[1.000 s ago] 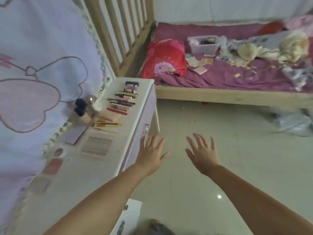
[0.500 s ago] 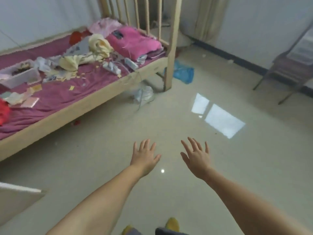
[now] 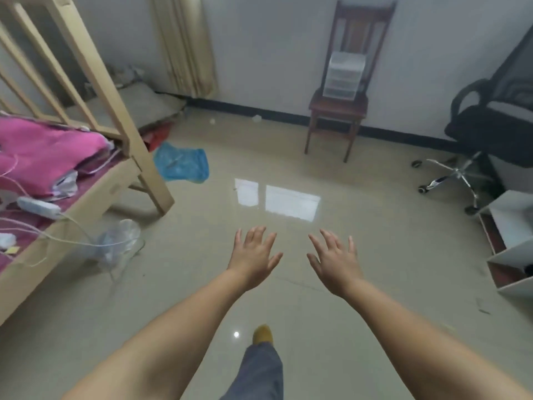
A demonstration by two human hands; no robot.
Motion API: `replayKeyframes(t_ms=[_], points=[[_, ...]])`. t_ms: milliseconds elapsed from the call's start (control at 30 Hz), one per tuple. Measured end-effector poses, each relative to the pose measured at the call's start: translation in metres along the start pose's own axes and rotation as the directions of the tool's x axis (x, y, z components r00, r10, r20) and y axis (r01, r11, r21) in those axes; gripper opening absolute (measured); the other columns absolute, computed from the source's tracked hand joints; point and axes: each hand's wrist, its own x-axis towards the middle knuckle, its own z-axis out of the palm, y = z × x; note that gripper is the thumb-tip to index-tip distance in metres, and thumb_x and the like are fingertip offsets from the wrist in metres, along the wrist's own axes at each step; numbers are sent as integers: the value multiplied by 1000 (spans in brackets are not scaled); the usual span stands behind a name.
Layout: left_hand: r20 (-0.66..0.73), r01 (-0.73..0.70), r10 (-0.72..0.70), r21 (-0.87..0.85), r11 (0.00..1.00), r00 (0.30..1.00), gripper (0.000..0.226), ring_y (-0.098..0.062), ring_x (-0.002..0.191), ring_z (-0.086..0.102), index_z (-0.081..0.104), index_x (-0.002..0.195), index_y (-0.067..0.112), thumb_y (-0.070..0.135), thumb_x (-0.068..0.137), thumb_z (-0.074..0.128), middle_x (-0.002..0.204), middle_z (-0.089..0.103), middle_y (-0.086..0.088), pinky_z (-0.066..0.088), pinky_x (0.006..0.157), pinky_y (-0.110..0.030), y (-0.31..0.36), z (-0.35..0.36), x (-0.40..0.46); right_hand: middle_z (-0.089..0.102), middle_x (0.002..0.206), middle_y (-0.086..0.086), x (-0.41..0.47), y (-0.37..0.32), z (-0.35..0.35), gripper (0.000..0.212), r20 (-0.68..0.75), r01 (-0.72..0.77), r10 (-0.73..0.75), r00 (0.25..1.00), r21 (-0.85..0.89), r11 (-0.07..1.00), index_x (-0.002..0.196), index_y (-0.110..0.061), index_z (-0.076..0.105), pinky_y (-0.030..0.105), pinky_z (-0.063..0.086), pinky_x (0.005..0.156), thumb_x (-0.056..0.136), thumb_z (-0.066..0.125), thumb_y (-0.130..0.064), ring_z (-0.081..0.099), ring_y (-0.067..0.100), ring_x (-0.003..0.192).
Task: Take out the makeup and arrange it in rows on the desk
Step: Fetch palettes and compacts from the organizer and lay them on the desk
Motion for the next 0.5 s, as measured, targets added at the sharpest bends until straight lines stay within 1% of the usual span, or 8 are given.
replayKeyframes(t_ms=[33,133,233,367,500], points=[[1,-28,28,4,1000,1000,59,-22,145,5,12,150,21,50,99,22,157,11,-7,-4,116,-49,-1,-9,28,9,159,3,23,8,-7,60,-10,-26,26,1000,6,1000,150,-28,11,53,0,115,96,8,-52,8,18,146],[-1,-106,106,19,994,994,60,-22,145,4,11,151,21,50,99,22,157,10,-5,-4,116,-49,-4,-41,106,11,158,2,87,29,-37,58,-48,-97,98,994,10,995,150,-28,12,52,2,115,97,9,-51,9,17,146],[19,-173,172,57,983,985,61,-23,145,6,10,151,21,51,99,21,157,11,-6,-3,117,-49,-5,-65,174,11,158,2,140,50,-62,54,-55,-161,165,985,66,985,150,-27,13,51,2,115,100,19,-46,9,18,146],[47,-229,225,80,970,973,60,-23,146,6,11,151,22,51,99,20,157,12,-6,-3,117,-49,-6,-88,262,12,158,2,208,79,-80,53,-54,-233,239,969,106,967,149,-28,14,50,2,115,100,19,-46,10,17,145],[7,-261,262,86,961,965,58,-23,145,8,15,149,23,50,99,22,156,15,-7,-3,117,-49,-4,-107,364,13,158,1,291,118,-96,52,-64,-258,271,960,157,953,149,-29,15,49,3,115,100,20,-45,10,17,145]])
